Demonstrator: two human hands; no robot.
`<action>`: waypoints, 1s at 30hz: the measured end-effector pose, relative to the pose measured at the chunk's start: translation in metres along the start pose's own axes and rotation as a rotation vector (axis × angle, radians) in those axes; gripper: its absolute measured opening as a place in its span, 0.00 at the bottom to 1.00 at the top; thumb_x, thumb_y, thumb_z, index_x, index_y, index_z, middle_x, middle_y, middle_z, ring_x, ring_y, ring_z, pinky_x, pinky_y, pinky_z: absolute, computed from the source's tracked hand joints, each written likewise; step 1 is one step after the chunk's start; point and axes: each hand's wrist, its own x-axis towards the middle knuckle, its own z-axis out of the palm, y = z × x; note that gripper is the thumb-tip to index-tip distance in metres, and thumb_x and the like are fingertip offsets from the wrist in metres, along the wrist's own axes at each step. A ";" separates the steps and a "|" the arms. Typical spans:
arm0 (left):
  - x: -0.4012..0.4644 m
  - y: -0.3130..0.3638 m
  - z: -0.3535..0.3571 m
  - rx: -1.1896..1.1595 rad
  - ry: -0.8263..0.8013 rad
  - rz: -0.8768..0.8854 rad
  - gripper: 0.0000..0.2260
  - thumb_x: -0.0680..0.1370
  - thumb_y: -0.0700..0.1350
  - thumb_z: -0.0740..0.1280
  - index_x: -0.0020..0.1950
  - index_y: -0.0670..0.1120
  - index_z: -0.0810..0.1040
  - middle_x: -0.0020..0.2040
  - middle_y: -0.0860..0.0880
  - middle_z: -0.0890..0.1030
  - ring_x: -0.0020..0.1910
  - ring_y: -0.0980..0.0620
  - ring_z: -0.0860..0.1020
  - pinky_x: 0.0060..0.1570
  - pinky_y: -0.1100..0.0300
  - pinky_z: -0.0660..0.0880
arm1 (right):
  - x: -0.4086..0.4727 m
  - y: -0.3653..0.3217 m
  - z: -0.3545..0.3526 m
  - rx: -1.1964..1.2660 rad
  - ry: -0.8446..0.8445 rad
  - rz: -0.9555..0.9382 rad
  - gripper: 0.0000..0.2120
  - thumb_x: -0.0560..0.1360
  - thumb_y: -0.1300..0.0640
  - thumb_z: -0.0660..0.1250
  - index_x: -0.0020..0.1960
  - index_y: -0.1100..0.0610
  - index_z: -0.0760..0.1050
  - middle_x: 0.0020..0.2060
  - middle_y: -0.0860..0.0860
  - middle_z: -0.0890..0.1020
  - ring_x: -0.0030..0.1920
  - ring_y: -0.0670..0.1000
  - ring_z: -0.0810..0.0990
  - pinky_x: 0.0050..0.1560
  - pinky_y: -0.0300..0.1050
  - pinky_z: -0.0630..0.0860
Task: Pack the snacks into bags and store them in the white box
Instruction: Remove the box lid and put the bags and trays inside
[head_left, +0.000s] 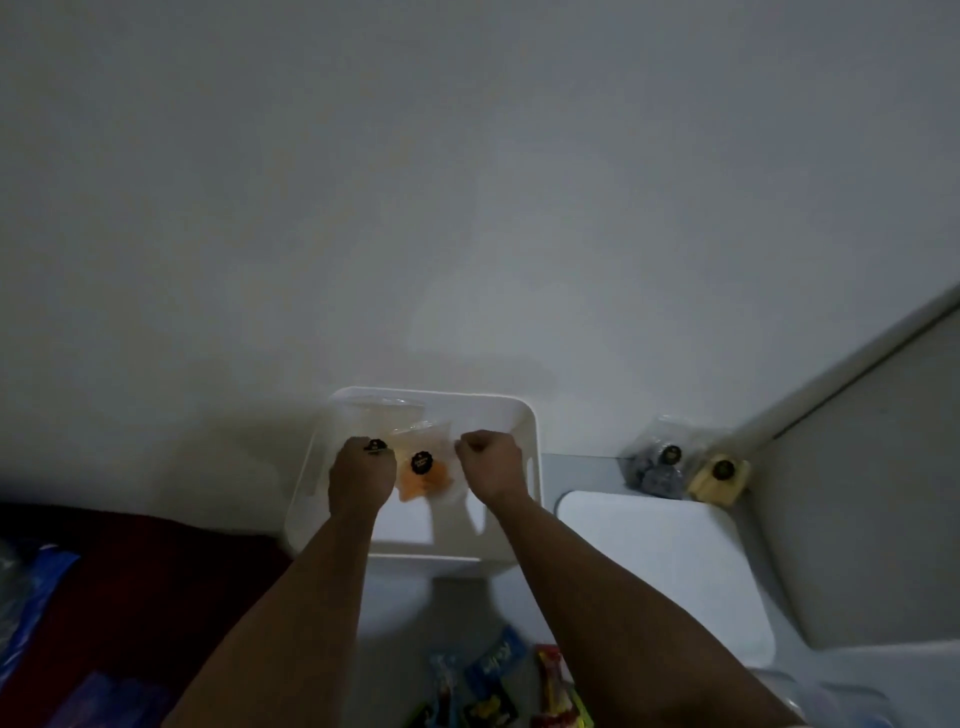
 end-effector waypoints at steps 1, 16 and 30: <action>-0.010 0.011 0.004 -0.006 -0.014 0.026 0.18 0.78 0.44 0.64 0.66 0.40 0.76 0.64 0.41 0.80 0.62 0.38 0.78 0.58 0.50 0.74 | -0.007 -0.002 -0.011 -0.010 0.008 -0.046 0.12 0.79 0.56 0.67 0.39 0.49 0.83 0.38 0.45 0.85 0.46 0.49 0.81 0.53 0.39 0.73; -0.177 0.123 0.181 -0.005 -0.260 0.377 0.15 0.80 0.46 0.65 0.67 0.49 0.76 0.63 0.47 0.82 0.59 0.47 0.80 0.57 0.60 0.72 | -0.064 0.144 -0.238 0.097 0.366 0.143 0.12 0.78 0.58 0.66 0.57 0.59 0.84 0.49 0.54 0.86 0.52 0.55 0.83 0.49 0.41 0.73; -0.173 0.147 0.332 0.103 -0.304 0.227 0.30 0.78 0.44 0.71 0.78 0.39 0.64 0.75 0.38 0.70 0.73 0.38 0.70 0.70 0.50 0.67 | 0.018 0.257 -0.331 0.183 0.323 0.485 0.27 0.76 0.52 0.72 0.72 0.59 0.71 0.68 0.59 0.77 0.67 0.61 0.77 0.60 0.47 0.73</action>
